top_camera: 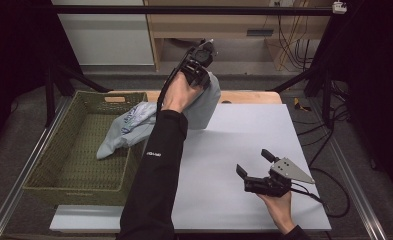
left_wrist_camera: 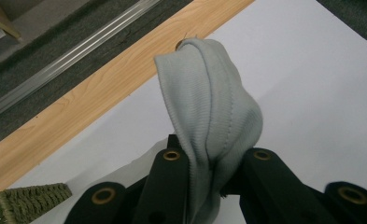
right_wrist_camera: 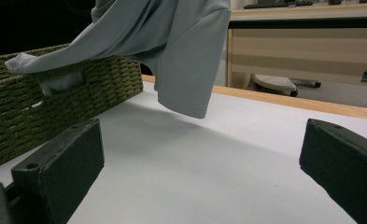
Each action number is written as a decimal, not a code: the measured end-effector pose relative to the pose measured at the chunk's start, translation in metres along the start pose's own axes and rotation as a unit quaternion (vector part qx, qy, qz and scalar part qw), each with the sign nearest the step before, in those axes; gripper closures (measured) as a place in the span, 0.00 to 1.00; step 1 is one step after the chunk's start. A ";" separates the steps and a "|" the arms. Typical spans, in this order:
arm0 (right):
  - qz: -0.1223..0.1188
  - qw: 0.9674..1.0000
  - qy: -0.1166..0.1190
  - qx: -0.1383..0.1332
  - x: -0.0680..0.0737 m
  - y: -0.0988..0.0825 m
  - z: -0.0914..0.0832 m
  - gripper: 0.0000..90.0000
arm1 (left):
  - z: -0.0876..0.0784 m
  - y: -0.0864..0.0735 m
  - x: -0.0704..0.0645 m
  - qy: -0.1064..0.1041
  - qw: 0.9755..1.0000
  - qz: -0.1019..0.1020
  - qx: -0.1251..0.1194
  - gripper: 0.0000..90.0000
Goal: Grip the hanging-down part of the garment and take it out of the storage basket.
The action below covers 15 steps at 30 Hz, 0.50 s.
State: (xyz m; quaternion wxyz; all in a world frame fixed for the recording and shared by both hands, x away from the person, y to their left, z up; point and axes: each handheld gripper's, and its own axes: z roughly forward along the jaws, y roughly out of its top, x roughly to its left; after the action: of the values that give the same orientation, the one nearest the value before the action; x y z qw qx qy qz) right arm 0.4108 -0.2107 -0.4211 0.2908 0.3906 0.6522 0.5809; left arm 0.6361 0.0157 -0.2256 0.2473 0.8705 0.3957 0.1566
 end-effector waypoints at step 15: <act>0.004 1.000 -0.003 -0.002 0.002 0.003 0.007 0.00 | -0.002 0.002 0.000 -0.001 1.000 0.001 0.004 0.91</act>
State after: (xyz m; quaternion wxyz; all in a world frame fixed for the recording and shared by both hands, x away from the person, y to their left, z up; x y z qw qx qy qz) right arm 0.4159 -0.2055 -0.4187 0.2915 0.3946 0.6484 0.5821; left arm 0.6364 0.0158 -0.2227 0.2435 0.8720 0.3955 0.1545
